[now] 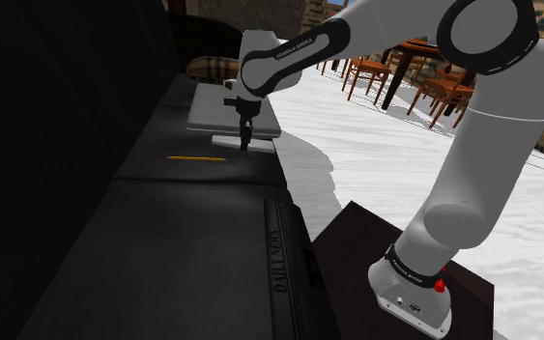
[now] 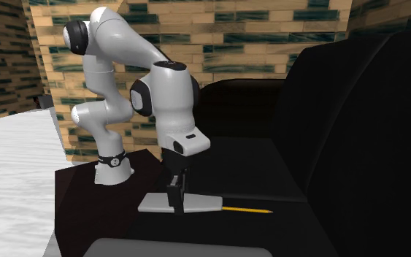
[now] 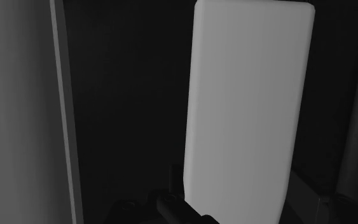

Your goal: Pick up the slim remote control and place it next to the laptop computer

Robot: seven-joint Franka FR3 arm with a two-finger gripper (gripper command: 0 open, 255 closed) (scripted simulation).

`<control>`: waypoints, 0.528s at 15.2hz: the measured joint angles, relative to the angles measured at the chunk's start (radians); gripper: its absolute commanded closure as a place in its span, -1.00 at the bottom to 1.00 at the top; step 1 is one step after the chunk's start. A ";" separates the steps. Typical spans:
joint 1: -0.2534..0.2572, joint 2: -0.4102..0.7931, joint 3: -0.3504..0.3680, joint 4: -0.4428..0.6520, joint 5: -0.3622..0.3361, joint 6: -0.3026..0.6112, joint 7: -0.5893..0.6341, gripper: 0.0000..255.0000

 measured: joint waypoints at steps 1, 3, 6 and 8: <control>0.000 0.007 -0.001 -0.007 -0.001 0.013 -0.001 1.00; 0.001 0.021 -0.001 -0.016 -0.004 0.037 0.002 1.00; 0.002 0.031 -0.001 -0.021 -0.006 0.052 0.003 1.00; 0.002 0.031 -0.001 -0.022 -0.006 0.053 0.003 1.00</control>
